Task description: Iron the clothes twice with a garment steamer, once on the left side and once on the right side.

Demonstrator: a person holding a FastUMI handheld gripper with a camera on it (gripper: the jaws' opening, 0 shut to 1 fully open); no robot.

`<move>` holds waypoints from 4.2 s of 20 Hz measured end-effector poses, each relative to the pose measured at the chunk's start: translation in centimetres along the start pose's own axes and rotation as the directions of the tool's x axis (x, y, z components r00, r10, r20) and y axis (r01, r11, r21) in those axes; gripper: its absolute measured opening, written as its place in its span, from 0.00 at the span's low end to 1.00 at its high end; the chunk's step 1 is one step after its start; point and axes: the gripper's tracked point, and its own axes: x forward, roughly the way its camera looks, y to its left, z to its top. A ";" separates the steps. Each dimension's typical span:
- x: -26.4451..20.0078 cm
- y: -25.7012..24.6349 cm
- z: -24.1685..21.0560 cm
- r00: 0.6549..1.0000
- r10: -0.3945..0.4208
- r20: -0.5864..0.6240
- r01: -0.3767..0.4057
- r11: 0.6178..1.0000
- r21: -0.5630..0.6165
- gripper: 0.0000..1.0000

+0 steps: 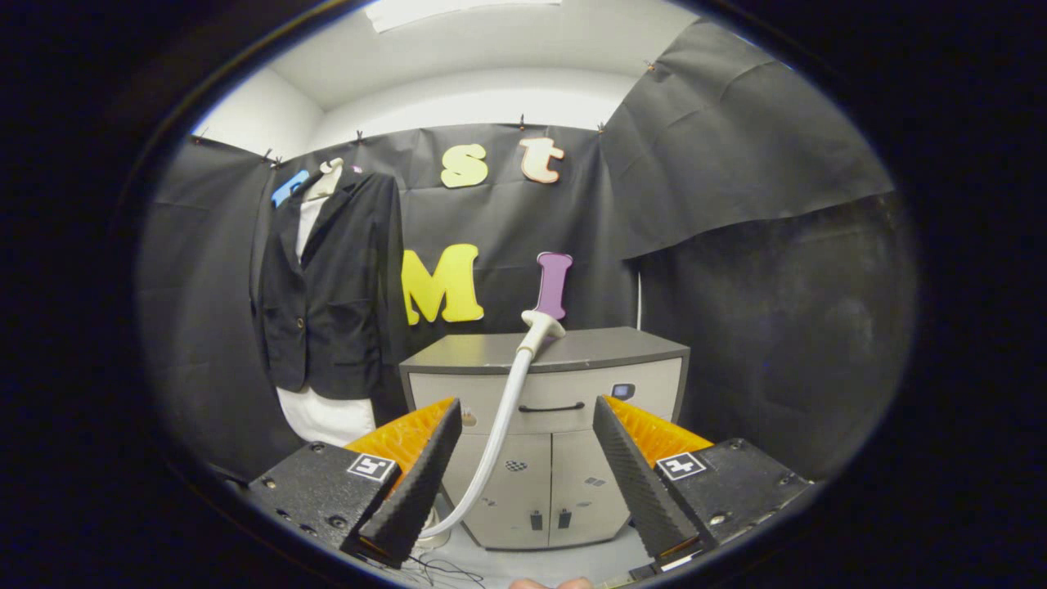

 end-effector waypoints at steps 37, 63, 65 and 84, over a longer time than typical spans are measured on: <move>28.4 3.0 6.6 0.986 -0.016 -0.166 0.010 0.999 -0.036 1.00; 39.5 -0.9 -1.3 0.748 -0.059 -0.661 0.139 0.988 0.069 0.49; 39.8 -0.8 -1.2 0.761 -0.039 -0.648 0.153 0.981 0.121 0.45; 27.9 4.8 6.2 0.935 -0.054 -0.349 0.131 0.971 0.200 0.35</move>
